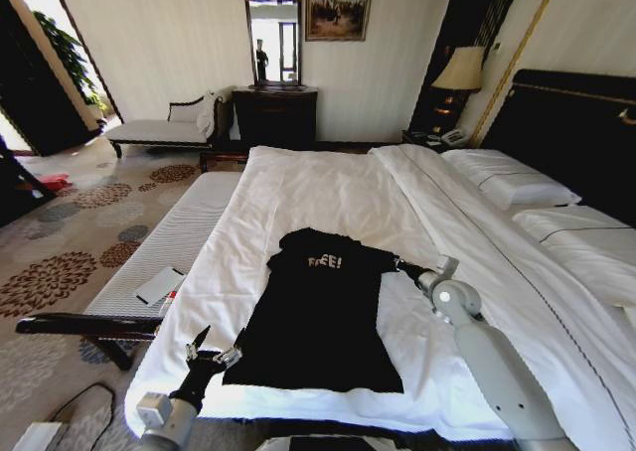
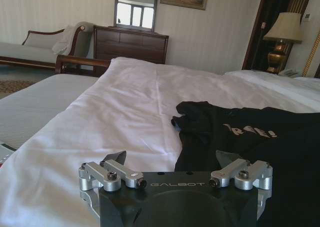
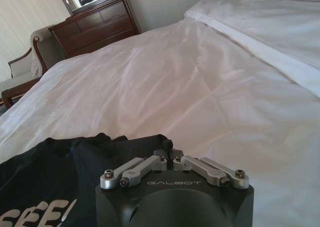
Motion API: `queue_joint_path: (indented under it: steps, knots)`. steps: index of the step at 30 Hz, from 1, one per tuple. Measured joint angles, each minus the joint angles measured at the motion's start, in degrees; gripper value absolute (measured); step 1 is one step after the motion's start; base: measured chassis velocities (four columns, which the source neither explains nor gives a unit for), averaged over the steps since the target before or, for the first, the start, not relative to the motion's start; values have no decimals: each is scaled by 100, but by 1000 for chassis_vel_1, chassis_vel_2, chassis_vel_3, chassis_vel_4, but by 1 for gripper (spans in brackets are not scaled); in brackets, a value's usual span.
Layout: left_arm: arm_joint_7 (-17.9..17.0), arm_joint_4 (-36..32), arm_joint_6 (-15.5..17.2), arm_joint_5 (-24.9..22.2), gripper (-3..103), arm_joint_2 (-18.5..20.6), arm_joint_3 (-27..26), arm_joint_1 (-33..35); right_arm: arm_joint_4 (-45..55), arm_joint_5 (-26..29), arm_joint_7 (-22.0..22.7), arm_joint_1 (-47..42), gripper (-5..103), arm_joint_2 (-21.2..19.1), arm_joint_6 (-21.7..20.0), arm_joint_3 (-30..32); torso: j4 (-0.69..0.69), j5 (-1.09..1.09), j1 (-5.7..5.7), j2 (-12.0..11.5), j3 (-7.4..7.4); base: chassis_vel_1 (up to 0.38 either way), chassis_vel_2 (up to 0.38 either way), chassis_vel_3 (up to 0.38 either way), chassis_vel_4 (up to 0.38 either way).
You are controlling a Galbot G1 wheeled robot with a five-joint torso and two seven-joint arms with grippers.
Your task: Fold the clothes on the bed.
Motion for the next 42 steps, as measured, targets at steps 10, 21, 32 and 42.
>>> queue_joint_path:
  steps: [10,21,32,42]
  knots:
    - [-3,2,-1,-4,100,-4,18,-13,-479,-350,-166,143,1,-38,197,-268,1,0,0,0,0,0,0,0,0]
    - [7,48,-36,-22,100,3,12,7,-920,-643,32,181,1,19,390,-300,1,0,0,0,0,0,0,0,0]
    - [-52,137,75,-117,100,75,58,-168,-1012,-1124,-146,157,1,44,792,-363,0,-1,0,0,0,0,0,0,0]
    - [-262,490,445,-530,100,198,238,-797,-908,-1136,-199,-15,13,36,810,-307,2,-1,0,0,0,0,0,0,0]
